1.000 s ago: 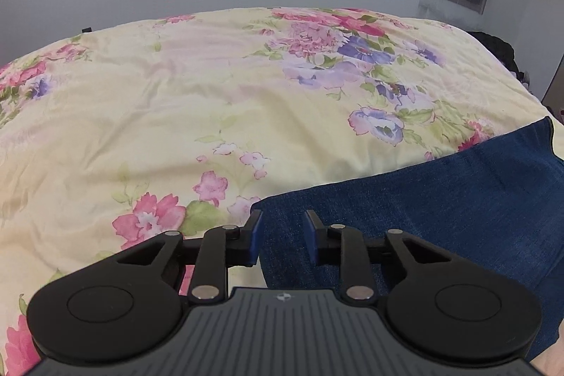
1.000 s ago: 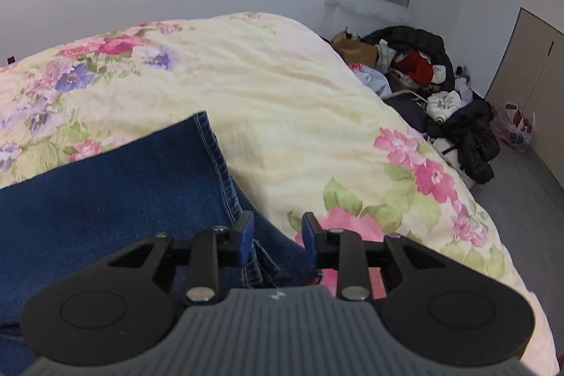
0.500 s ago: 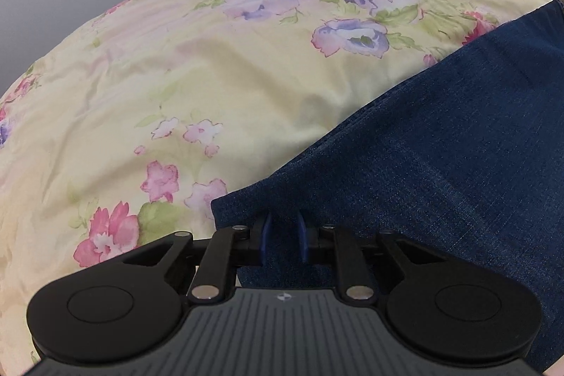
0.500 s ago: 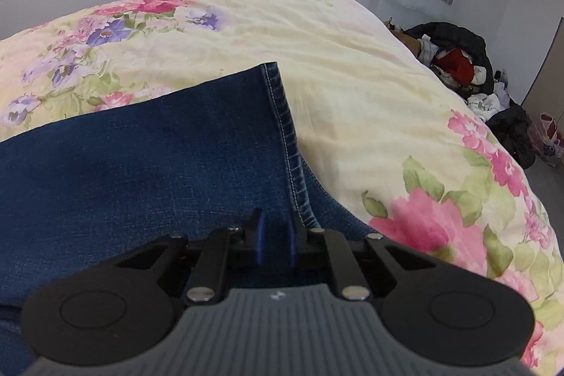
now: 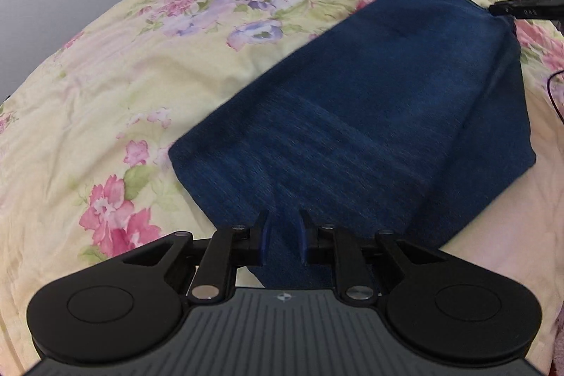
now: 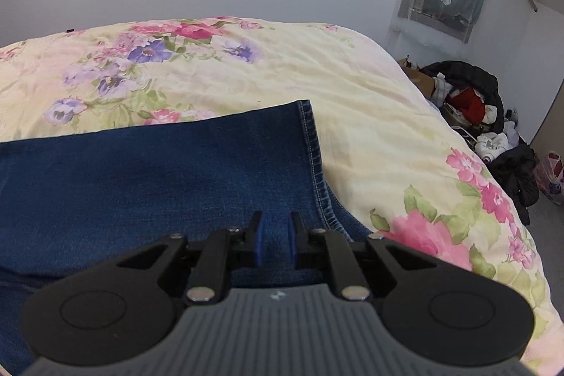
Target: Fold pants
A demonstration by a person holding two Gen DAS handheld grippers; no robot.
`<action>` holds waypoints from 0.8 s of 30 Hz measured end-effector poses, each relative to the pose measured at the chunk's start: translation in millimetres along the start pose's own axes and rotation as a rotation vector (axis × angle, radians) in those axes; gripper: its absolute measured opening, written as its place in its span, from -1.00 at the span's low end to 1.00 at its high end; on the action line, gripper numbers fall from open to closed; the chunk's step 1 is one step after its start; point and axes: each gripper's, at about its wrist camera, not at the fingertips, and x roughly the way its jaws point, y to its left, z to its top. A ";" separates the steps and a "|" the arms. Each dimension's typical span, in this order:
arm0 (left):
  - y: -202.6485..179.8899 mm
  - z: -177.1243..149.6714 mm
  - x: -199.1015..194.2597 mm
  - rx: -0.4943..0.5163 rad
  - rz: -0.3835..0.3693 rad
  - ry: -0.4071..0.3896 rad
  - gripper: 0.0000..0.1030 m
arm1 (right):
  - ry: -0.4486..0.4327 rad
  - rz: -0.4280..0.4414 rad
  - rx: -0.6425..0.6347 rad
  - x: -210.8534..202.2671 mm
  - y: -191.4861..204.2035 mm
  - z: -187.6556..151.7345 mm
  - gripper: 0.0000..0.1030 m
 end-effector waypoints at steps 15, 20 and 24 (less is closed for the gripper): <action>-10.5 -10.9 32.5 -0.008 -0.017 0.074 -0.85 | 0.055 -0.003 0.017 26.0 2.7 -26.1 -0.86; -12.7 -13.1 24.1 -0.021 -0.017 0.071 -0.92 | 0.061 -0.008 0.017 26.3 3.2 -25.7 -0.86; -14.4 -16.2 10.3 -0.013 -0.031 0.080 -0.93 | 0.087 -0.028 0.010 27.9 7.9 -19.1 -0.80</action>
